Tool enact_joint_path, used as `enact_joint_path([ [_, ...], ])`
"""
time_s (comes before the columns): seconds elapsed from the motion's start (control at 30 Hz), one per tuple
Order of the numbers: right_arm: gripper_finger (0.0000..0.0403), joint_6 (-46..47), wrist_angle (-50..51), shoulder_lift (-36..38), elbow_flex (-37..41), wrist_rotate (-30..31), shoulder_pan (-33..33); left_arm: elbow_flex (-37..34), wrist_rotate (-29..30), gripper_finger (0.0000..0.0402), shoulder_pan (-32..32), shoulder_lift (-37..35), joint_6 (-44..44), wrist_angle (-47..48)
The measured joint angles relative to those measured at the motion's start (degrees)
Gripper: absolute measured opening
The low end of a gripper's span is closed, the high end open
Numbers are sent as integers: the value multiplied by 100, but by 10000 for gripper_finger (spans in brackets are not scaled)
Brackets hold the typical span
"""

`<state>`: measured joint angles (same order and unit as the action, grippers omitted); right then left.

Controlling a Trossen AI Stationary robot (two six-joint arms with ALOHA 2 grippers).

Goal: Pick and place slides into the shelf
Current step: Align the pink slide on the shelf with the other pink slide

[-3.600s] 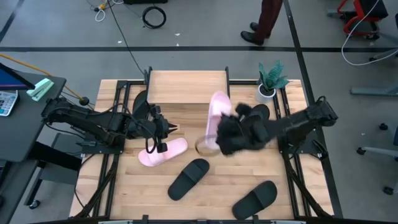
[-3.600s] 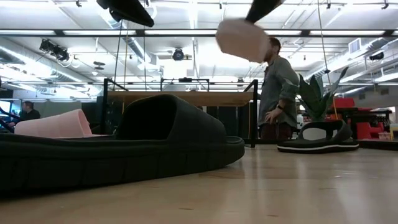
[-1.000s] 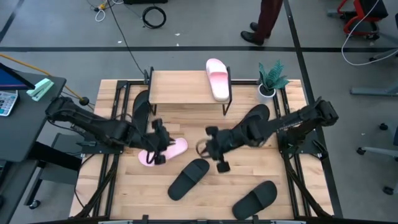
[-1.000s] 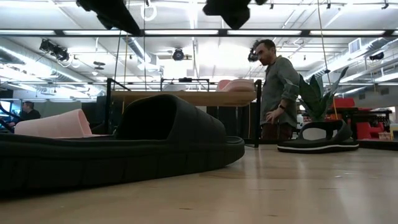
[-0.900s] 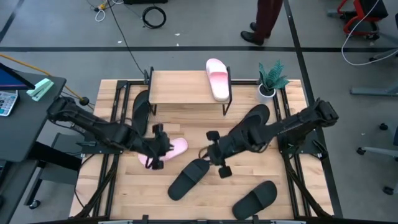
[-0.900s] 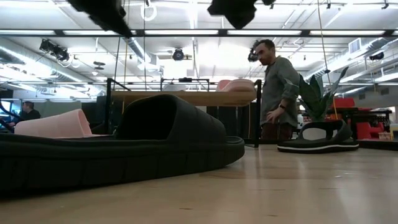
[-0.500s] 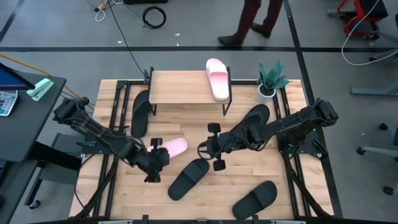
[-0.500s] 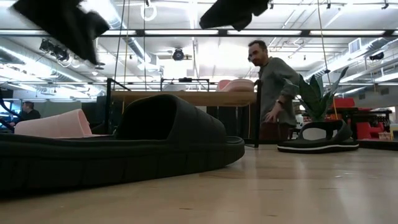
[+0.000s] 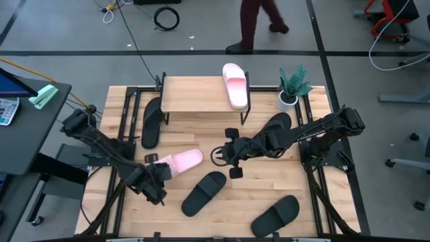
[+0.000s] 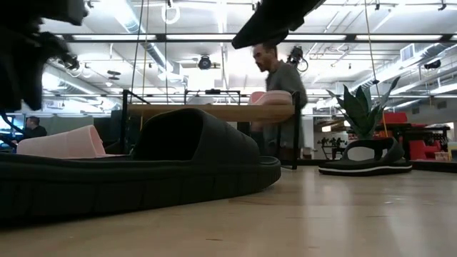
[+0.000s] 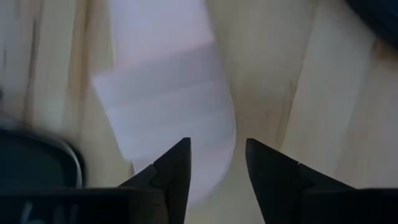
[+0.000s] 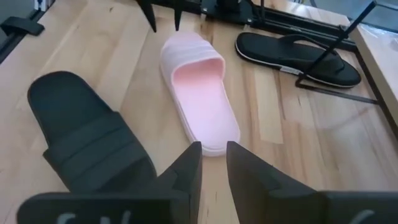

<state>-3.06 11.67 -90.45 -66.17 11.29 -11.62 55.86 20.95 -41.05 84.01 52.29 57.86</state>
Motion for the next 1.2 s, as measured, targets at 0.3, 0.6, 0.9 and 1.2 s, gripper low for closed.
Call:
enact_joint_path([
  [0.3,80,1108,-1624,-532,-4,-536,137,0,-172,128,-195,0,1764,118],
  [0.6,80,2002,-2792,-1950,-352,-1676,549,0,-174,107,-193,-42,1837,418],
  [0.9,80,1648,-2692,-2946,-1379,-1941,616,0,-432,101,-288,-55,2988,184],
  [1.2,80,1906,-1929,-2970,-1633,-2194,645,-4,-405,100,-255,11,3154,-68],
])
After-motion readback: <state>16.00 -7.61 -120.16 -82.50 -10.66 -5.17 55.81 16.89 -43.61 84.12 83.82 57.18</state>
